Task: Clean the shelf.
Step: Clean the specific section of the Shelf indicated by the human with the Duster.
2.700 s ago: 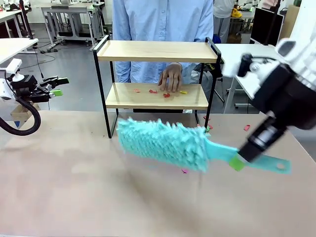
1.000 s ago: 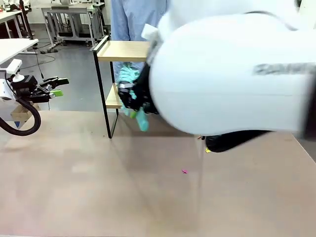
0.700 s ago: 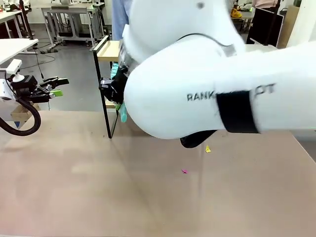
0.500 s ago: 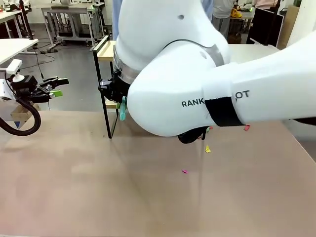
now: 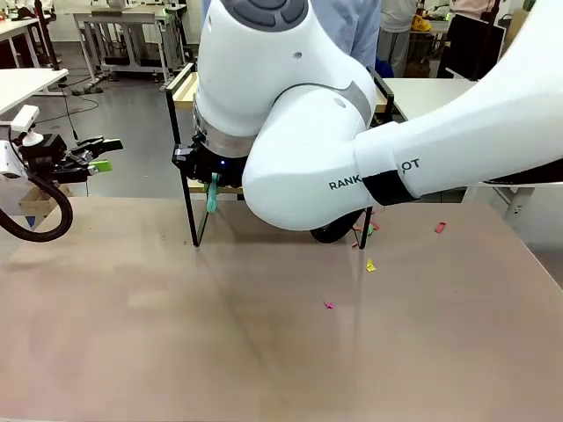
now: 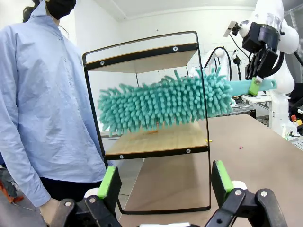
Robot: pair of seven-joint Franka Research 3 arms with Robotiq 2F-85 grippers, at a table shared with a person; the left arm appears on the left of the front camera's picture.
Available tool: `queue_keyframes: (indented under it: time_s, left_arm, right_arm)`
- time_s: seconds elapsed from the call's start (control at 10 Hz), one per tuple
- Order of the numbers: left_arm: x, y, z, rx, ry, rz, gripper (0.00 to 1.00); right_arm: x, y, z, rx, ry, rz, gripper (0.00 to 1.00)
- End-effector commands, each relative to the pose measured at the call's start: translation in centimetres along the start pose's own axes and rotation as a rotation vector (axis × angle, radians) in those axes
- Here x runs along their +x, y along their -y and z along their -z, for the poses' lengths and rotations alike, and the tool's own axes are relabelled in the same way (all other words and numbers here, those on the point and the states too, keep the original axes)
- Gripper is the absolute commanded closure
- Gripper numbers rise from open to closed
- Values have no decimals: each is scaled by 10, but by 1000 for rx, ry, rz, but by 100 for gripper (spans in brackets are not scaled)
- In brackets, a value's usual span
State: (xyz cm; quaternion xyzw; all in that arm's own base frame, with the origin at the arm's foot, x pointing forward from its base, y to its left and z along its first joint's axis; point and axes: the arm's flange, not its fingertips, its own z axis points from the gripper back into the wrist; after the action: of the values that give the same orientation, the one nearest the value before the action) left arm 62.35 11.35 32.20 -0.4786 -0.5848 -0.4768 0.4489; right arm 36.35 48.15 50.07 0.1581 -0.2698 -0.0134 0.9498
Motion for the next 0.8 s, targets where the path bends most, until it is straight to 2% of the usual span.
queue_keyframes:
  time_s: [0.0,0.2,0.3,0.7]
  left_arm:
    - [3,0,0,0,-2,10,0]
    - [3,0,0,0,-2,10,0]
    - [3,0,0,0,-2,10,0]
    - [3,0,0,0,-2,10,0]
  right_arm:
    - [9,-27,39,-19,-16,40,87]
    - [4,-25,49,-16,-64,33,87]
    - [0,5,25,-13,-44,15,87]
    - [0,5,25,-13,-44,15,87]
